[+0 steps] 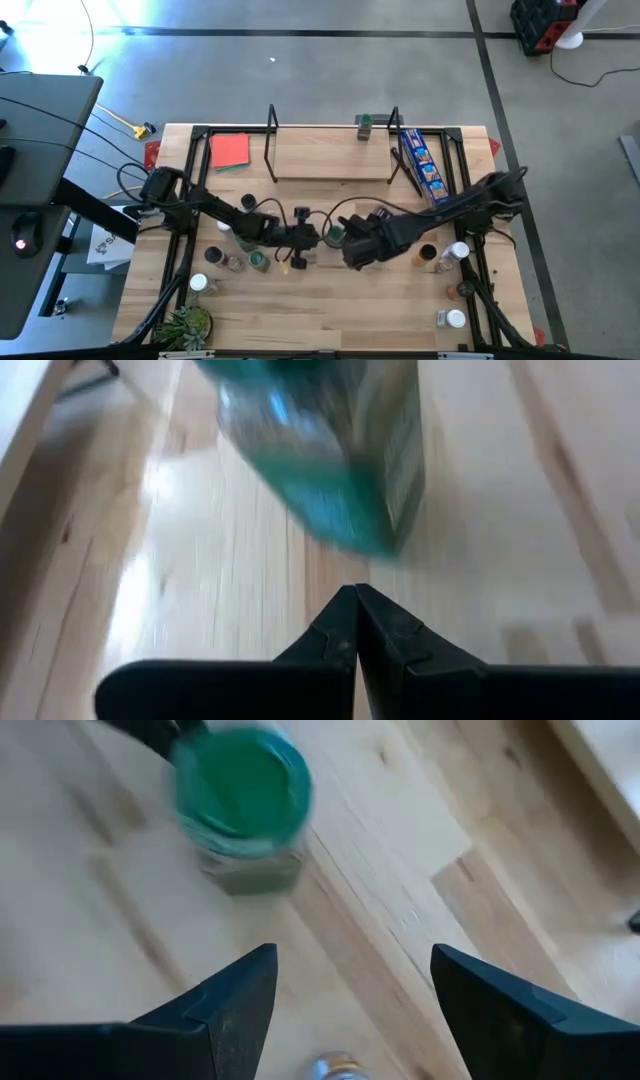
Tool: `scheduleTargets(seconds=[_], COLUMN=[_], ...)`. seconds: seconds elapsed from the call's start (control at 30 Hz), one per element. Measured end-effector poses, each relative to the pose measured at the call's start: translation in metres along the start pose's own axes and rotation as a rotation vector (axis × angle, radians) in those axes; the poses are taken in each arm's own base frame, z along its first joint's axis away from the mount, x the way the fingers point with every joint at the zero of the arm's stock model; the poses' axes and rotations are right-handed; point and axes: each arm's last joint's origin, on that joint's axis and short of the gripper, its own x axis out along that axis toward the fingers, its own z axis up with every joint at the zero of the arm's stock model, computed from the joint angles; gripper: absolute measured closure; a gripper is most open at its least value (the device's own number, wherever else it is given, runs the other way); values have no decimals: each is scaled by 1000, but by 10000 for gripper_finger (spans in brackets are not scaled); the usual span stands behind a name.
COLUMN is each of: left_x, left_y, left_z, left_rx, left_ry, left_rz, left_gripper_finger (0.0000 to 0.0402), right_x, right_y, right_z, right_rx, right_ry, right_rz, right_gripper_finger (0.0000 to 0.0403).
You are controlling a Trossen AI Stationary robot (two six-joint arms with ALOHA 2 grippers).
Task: Shelf spices
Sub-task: Put the green seasoning bottle on the shelf aligned with the other green seasoning bottle
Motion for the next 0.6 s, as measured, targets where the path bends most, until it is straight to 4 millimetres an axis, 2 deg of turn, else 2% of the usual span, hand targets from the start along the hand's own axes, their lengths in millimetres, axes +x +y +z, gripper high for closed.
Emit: scheduleTargets(seconds=[0.2, 0.4, 0.6], left_x=[-11, -15, -15], left_y=[-6, -10, -10], left_z=[-13, -18, -19], left_rx=[43, 41, 40], left_ry=[155, 209, 210], left_rz=[125, 127, 127], left_gripper_finger=[401, 401, 402], right_x=[-7, 13, 25], right_y=[12, 26, 20], right_z=[8, 19, 28], right_rx=[47, 9, -23], right_ry=[-175, -268, -261], right_rz=[55, 70, 44], right_gripper_finger=[144, 142, 122])
